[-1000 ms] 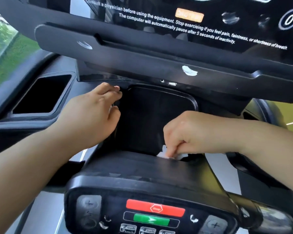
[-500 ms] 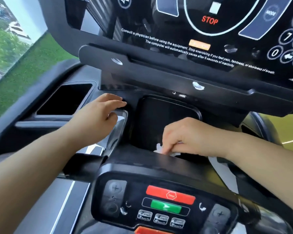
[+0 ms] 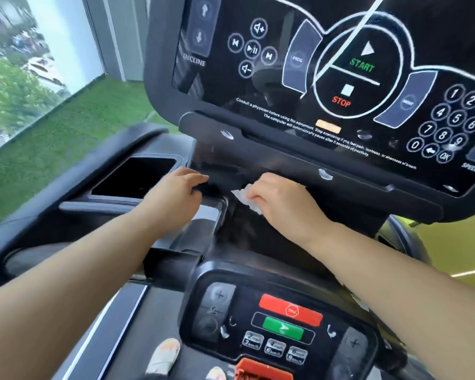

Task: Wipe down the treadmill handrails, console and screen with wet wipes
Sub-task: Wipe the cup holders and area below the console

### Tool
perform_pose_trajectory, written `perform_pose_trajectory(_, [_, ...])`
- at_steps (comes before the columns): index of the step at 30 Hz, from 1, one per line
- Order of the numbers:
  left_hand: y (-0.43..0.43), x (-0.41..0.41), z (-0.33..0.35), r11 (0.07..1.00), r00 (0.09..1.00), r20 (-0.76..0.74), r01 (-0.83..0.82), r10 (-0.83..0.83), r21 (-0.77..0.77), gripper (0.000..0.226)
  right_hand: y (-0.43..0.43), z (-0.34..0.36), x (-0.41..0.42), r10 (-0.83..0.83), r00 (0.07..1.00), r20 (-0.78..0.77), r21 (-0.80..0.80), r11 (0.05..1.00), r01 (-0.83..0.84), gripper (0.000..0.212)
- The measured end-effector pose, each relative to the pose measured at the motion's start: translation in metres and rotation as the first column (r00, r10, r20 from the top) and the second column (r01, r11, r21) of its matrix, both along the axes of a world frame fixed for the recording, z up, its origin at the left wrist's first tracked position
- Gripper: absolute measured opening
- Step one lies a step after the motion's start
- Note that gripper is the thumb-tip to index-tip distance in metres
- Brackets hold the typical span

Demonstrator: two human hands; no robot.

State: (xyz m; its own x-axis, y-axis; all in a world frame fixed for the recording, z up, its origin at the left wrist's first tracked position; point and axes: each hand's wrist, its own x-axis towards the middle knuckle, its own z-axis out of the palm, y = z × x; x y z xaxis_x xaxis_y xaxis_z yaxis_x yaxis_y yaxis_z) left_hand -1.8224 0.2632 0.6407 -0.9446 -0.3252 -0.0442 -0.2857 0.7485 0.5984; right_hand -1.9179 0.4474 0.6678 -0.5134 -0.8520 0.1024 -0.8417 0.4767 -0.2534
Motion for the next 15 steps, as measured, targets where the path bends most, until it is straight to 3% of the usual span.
perform_pose_trajectory(3, [-0.001, 0.000, 0.000, 1.000, 0.999, 0.041, -0.025, 0.024, 0.013, 0.043, -0.024, 0.003, 0.004, 0.022, 0.996, -0.082, -0.025, 0.999, -0.024, 0.024])
perform_pose_trajectory(6, [0.000, 0.002, 0.002, 1.000, 0.997, 0.072, -0.008, 0.007, 0.022, 0.043, -0.040, -0.008, 0.005, 0.030, 0.997, -0.072, 0.156, 0.988, -0.019, 0.031])
perform_pose_trajectory(11, [0.003, 0.010, 0.010, 0.999, 0.996, 0.089, 0.022, -0.026, 0.048, 0.044, -0.035, 0.002, 0.015, 0.193, 0.975, 0.107, 0.155, 0.966, -0.208, 0.015])
perform_pose_trajectory(15, [0.007, 0.028, 0.013, 0.995, 0.995, 0.085, 0.050, -0.057, 0.081, 0.045, -0.032, 0.013, 0.024, 0.255, 0.934, 0.250, 0.220, 0.924, -0.312, 0.019])
